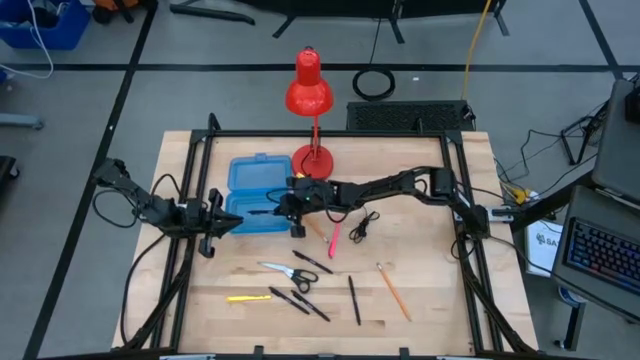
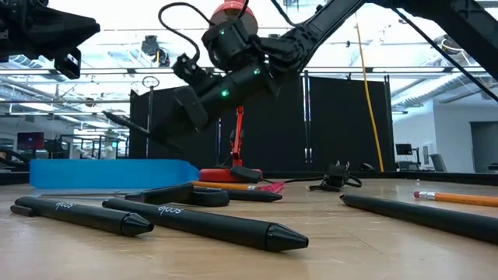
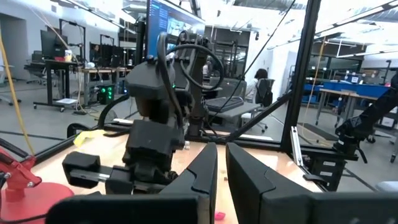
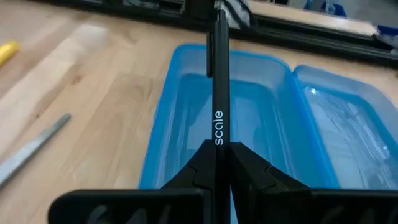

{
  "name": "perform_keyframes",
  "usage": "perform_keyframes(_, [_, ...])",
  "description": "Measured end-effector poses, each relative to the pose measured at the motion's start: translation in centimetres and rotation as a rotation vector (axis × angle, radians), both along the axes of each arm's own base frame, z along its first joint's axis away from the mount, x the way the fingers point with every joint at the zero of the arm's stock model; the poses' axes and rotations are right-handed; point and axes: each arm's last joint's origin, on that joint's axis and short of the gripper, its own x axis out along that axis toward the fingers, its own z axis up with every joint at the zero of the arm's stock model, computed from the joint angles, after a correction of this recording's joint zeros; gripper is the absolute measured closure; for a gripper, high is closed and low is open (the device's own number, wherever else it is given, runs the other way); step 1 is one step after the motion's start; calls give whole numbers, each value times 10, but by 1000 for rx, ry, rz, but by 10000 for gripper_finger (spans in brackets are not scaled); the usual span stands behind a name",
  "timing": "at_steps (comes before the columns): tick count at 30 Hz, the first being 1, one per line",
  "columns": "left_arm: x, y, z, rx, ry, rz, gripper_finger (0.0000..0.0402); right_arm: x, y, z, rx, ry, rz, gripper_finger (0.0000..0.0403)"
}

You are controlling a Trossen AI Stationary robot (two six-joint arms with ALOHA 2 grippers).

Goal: Pick & place school supplies into a supply box
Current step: Put the black pen into the blue supply box

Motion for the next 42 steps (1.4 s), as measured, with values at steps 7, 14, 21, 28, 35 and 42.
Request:
perform_keyframes(7, [0, 0, 0, 4, -1, -16, 364, 1, 0, -7, -13, 13, 8, 387])
perform_keyframes(14, [0, -1, 0, 7, 3, -19, 364, 1, -1, -10, -14, 14, 5, 387])
perform_keyframes(21, [0, -1, -2, 13, 11, -22, 364, 2, -2, -10, -14, 8, 3, 387])
perform_keyframes(28, [0, -1, -2, 14, 17, -23, 364, 2, -2, -10, -20, 3, 4, 387])
perform_keyframes(35, [0, -1, -2, 26, 17, -21, 364, 6, -2, 0, -44, -118, 11, 387])
perform_keyframes(42, [0, -1, -2, 29, 18, -20, 364, 4, -3, -13, 9, -36, -16, 386])
